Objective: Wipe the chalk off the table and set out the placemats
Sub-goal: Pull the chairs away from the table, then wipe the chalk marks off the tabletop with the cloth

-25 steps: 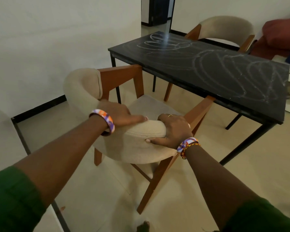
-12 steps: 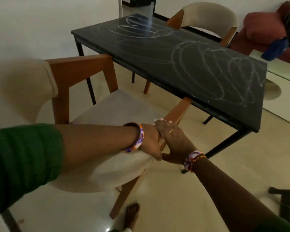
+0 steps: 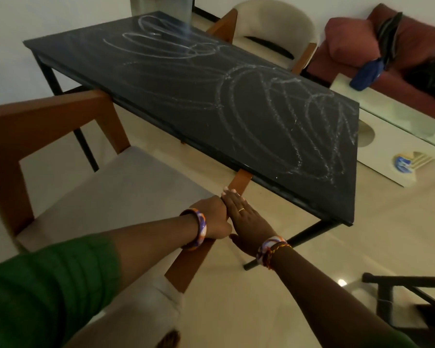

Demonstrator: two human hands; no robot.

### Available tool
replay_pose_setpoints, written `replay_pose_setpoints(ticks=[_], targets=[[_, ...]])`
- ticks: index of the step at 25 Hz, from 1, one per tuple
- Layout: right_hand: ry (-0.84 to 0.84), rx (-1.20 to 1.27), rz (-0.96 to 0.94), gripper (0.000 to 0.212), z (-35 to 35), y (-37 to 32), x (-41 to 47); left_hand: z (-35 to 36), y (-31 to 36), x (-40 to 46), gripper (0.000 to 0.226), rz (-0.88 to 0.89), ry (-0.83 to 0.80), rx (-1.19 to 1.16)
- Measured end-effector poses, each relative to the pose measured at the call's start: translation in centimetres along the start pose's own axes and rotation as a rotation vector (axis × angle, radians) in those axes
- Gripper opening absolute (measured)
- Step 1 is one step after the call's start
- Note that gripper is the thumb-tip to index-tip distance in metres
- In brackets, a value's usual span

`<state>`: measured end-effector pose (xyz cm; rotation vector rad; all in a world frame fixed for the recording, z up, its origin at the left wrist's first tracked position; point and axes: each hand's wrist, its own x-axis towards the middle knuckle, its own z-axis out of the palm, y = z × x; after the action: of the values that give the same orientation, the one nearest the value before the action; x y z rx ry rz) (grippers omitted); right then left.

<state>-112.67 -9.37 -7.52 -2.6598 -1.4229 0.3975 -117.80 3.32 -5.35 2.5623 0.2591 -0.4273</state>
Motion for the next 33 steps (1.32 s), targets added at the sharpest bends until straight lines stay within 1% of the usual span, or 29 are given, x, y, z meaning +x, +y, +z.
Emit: replay_pose_setpoints(ticks=[3,5,6,7,8,9,11,12,14,15,17,21,23,28,33], targets=[[-0.039,0.028,0.018,0.095,-0.3,0.7,0.9,-0.2,0.3,1.1,0.027,-0.027,-0.01,0.041],[-0.053,0.04,-0.002,0.092,-0.6,1.0,0.9,-0.2,0.4,0.9,0.034,-0.028,0.003,0.082],[-0.048,0.077,-0.011,0.088,-1.1,1.3,0.7,-0.3,0.7,0.8,0.041,-0.018,0.014,0.146],[-0.039,0.13,-0.011,0.08,-1.7,1.7,0.5,-0.5,1.2,0.8,0.047,-0.004,0.039,0.243],[-0.022,0.184,-0.006,0.068,-2.5,2.5,0.1,-0.7,2.0,1.1,0.048,0.025,0.068,0.364],[-0.005,0.233,0.004,0.053,-3.4,3.5,-0.5,-1.0,3.4,1.3,0.042,0.087,0.096,0.469],[0.063,0.3,0.016,0.028,-5.5,7.4,-2.9,-1.7,8.0,2.7,0.022,0.247,0.102,0.51],[0.107,0.33,0.031,0.022,-6.4,9.9,-4.6,-1.9,11.0,3.7,0.019,0.312,0.084,0.496],[0.224,0.37,0.084,0.015,-8.2,15.3,-8.6,-1.4,17.3,6.2,0.021,0.428,0.049,0.489],[0.269,0.377,0.128,0.014,-8.8,18.2,-10.8,-0.7,20.5,7.7,0.023,0.484,0.033,0.487],[0.288,0.323,0.259,0.017,-9.8,24.5,-16.0,1.9,27.6,10.9,0.027,0.571,-0.023,0.458],[0.243,0.313,0.499,0.022,-8.1,35.1,-25.9,9.9,39.1,16.3,0.038,0.729,-0.187,0.517],[0.216,0.348,0.58,0.023,-6.8,38.8,-30.1,13.5,43.6,18.0,0.04,0.777,-0.264,0.536],[0.177,0.422,0.756,0.023,-4.8,46.4,-38.0,20.7,52.3,22.2,0.042,0.812,-0.427,0.591],[0.176,0.511,0.906,0.023,-2.5,55.8,-44.4,26.9,59.9,28.0,0.043,0.817,-0.521,0.639]])
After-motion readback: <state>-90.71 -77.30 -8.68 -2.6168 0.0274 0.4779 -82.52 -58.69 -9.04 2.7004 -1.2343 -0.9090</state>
